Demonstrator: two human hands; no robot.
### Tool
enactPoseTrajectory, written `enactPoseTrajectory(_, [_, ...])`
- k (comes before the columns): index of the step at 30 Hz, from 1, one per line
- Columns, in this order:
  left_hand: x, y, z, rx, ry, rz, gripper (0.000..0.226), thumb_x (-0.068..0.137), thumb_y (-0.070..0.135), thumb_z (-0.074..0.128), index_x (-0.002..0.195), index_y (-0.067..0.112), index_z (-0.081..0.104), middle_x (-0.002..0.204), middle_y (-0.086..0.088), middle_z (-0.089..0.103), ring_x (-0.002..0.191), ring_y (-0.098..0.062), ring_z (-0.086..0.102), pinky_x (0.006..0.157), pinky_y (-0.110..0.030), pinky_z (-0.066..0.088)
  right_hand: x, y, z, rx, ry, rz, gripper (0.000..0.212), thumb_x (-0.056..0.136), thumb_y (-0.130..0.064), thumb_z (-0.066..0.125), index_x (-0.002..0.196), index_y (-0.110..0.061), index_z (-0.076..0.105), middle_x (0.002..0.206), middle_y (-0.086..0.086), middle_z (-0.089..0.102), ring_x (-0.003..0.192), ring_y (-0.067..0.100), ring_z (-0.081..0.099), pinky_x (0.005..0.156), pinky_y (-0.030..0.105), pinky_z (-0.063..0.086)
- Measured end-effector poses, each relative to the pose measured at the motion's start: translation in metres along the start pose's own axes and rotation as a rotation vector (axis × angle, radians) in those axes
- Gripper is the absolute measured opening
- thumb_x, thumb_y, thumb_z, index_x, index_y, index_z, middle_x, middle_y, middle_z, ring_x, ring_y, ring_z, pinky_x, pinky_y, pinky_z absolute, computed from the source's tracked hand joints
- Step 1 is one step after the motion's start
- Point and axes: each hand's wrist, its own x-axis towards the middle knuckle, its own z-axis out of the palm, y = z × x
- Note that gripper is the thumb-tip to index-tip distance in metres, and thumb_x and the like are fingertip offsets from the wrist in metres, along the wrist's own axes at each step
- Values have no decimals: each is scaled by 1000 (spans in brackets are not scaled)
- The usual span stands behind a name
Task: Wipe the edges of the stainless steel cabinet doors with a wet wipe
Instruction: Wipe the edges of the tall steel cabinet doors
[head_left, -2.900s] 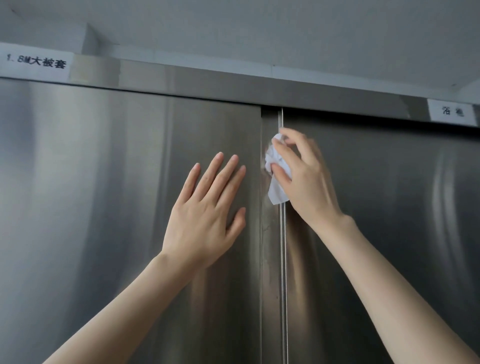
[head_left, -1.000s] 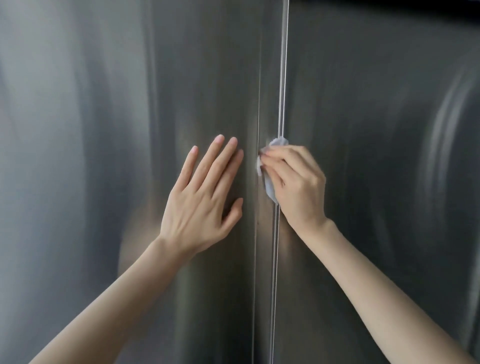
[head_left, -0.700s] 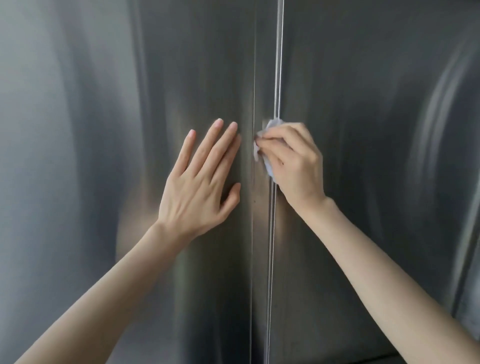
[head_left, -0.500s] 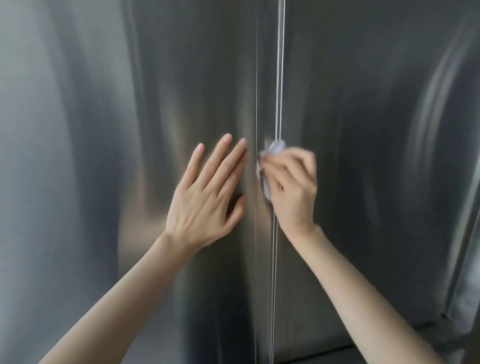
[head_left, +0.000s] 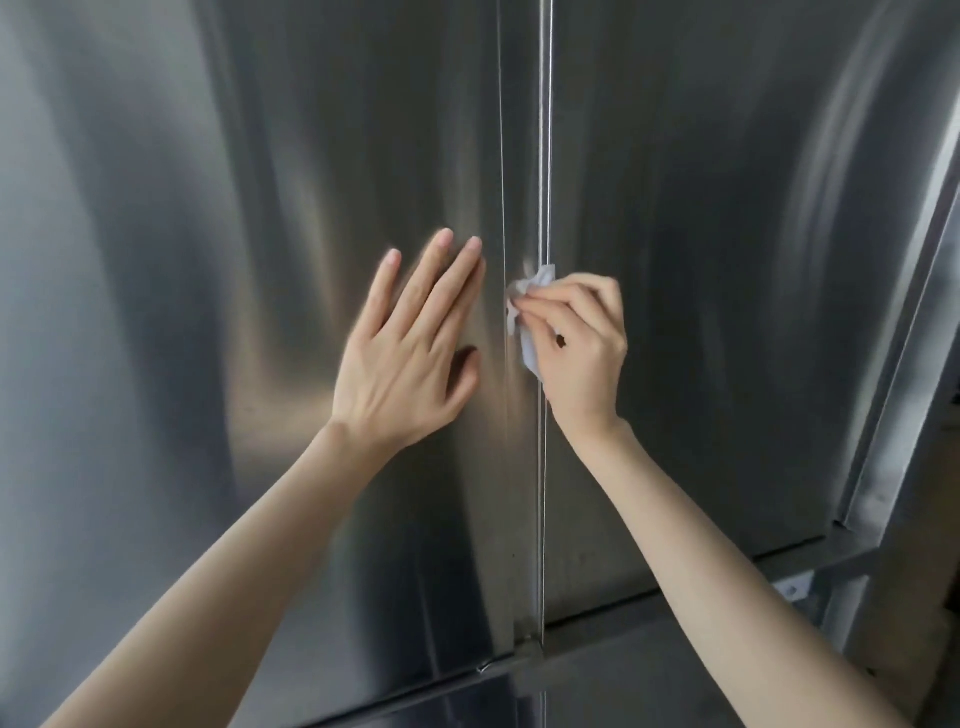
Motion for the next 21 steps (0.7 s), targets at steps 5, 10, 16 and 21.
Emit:
enactPoseTrajectory(5, [-5, 0, 2, -39, -38, 201, 65, 89, 27, 47, 148, 5, 35, 157, -8, 30, 147, -24, 22, 121, -46, 14, -119, -15, -42, -3, -217, 75, 12, 83, 3, 67, 80, -5, 76, 82, 2, 70, 87, 18, 54, 78, 30, 50])
enactPoseTrajectory(10, [-4, 1, 1, -14, -69, 222, 63, 90, 28, 45, 148, 4, 35, 157, -9, 30, 147, -24, 22, 122, -45, 14, -125, -17, -53, 4, -324, 32, 28, 94, -10, 54, 76, -4, 75, 79, 4, 69, 84, 17, 51, 76, 27, 49])
enactPoseTrajectory(16, [-4, 1, 3, -22, -46, 226, 59, 93, 26, 40, 148, 5, 35, 157, -10, 31, 147, -25, 24, 121, -46, 17, -84, -8, -25, -20, -125, 114, 14, 81, 8, 69, 81, -4, 76, 77, 4, 67, 78, 19, 51, 78, 18, 44])
enactPoseTrajectory(21, [-40, 17, 7, -51, -84, 134, 67, 88, 25, 43, 151, 5, 28, 160, -9, 23, 149, -24, 16, 122, -42, 11, -153, -17, -47, -22, -219, 115, 22, 91, -3, 58, 77, -4, 75, 74, 4, 66, 79, 19, 52, 76, 23, 48])
